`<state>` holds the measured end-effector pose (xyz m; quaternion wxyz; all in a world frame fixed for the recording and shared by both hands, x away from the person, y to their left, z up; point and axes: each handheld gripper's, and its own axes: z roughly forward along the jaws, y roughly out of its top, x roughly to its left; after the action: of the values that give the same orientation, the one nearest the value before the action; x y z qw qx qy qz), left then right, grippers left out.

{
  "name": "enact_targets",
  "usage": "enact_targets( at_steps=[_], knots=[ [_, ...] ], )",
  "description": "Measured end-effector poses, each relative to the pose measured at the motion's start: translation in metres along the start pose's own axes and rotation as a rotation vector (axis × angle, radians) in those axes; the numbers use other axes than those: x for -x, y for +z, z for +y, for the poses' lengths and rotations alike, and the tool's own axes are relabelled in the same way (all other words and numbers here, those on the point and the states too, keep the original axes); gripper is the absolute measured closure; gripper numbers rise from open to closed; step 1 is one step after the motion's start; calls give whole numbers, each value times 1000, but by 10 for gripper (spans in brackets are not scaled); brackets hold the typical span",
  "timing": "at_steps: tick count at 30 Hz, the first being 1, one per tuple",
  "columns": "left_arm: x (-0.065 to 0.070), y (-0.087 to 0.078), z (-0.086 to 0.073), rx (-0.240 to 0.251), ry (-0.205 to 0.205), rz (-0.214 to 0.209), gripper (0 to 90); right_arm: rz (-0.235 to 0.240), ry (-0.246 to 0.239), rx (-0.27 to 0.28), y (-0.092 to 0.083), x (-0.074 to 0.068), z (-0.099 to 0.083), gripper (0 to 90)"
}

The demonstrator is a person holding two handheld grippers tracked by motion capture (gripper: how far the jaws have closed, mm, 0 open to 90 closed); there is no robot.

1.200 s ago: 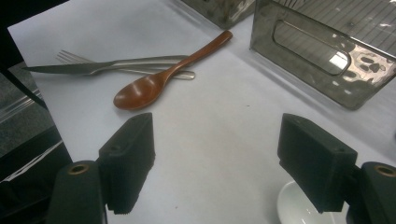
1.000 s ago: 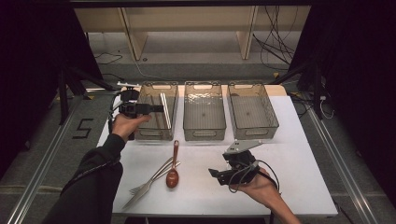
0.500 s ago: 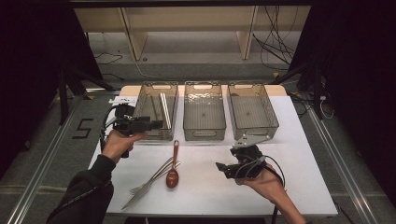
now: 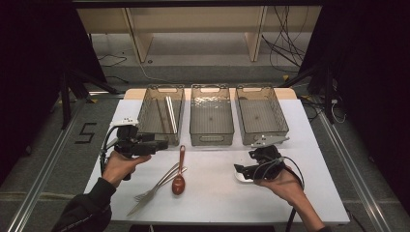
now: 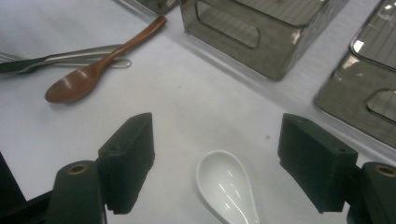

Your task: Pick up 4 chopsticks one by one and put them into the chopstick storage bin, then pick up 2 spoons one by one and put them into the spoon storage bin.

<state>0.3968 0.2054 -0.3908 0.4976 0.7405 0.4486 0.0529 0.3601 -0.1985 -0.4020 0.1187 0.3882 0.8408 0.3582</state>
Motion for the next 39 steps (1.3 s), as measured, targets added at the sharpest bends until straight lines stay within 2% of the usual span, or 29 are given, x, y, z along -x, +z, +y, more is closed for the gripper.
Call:
enact_targets(
  at_steps=[3, 7, 11, 15, 18, 27, 39],
  knots=[
    [6, -1, -5, 9, 4, -11, 197, -8, 10, -9, -1, 8, -3, 277],
    [14, -3, -12, 8, 40, -19, 182, -11, 19, -33, -2, 17, -6, 272],
    [21, -8, -18, 35, 77, -13, 171, -7, 23, -73, -2, 23, -10, 263],
    [26, -13, -24, 66, 89, -23, 168, -9, 28, -88, -2, 27, -12, 263],
    [28, -14, -27, 63, 102, -28, 166, -11, 29, -102, 0, 28, -13, 264],
    [27, -17, -35, 45, 76, -25, 166, -4, 17, -172, 7, 29, -17, 265],
    [24, -19, -45, 22, 70, -13, 166, -1, -2, -261, 16, 33, -23, 310]
  ],
)
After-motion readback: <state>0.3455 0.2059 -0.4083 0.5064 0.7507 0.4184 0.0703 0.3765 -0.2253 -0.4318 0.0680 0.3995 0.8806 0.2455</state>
